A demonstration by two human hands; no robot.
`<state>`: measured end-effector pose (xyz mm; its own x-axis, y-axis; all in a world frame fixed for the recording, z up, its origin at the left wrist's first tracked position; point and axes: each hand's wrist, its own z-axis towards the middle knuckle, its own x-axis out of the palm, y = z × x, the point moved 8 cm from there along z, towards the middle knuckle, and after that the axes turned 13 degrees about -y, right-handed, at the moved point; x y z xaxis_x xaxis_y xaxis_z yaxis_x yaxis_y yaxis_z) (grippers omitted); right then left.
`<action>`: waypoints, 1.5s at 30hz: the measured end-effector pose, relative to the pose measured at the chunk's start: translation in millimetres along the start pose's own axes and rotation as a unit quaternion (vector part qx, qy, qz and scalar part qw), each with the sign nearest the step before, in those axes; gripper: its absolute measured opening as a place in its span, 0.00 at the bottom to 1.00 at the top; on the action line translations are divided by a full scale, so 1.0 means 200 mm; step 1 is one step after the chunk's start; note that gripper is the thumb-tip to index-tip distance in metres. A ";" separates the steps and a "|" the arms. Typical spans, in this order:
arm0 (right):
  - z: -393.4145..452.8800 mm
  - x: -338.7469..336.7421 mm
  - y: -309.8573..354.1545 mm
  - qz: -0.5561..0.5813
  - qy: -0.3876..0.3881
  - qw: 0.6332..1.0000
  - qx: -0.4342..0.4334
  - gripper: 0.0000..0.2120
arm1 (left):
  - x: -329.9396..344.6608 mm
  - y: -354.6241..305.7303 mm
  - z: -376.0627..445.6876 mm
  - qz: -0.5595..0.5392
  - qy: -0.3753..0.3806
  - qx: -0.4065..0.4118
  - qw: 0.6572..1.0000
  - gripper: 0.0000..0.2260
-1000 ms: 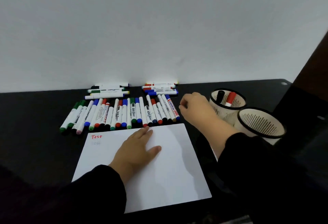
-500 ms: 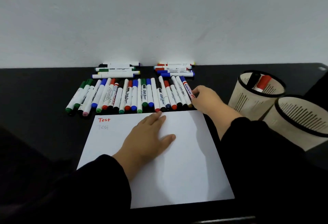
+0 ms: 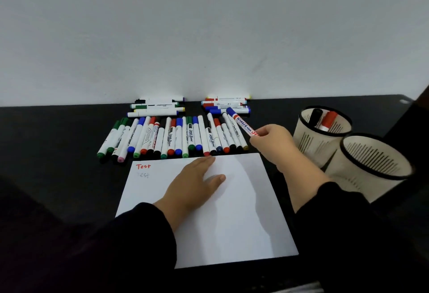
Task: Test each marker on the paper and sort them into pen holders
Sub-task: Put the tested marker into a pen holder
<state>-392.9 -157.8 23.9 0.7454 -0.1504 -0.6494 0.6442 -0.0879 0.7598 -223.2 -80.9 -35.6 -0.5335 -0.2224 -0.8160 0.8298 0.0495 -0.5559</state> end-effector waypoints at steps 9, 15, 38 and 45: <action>-0.36 -0.12 0.02 0.091 0.026 0.995 0.023 0.13 | -0.39 -0.02 -0.15 -0.236 -0.166 -0.109 0.951 0.22; -0.49 0.00 0.02 0.192 0.044 0.978 0.064 0.13 | -0.42 0.14 -0.33 -0.227 -0.090 -0.218 0.945 0.16; -0.81 0.54 0.11 0.394 0.156 0.885 0.193 0.14 | -0.31 0.36 -0.47 -0.220 0.032 -0.353 0.909 0.20; -0.79 0.53 0.14 0.398 0.153 0.885 0.186 0.14 | -0.32 0.31 -0.50 -0.276 0.050 -0.340 0.898 0.20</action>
<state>-268.3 -20.1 -27.9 0.9859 -0.0407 0.1622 -0.1649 -0.4005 0.9013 -153.8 33.2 -32.7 -0.8732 -0.3088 -0.3770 0.1602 0.5488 -0.8205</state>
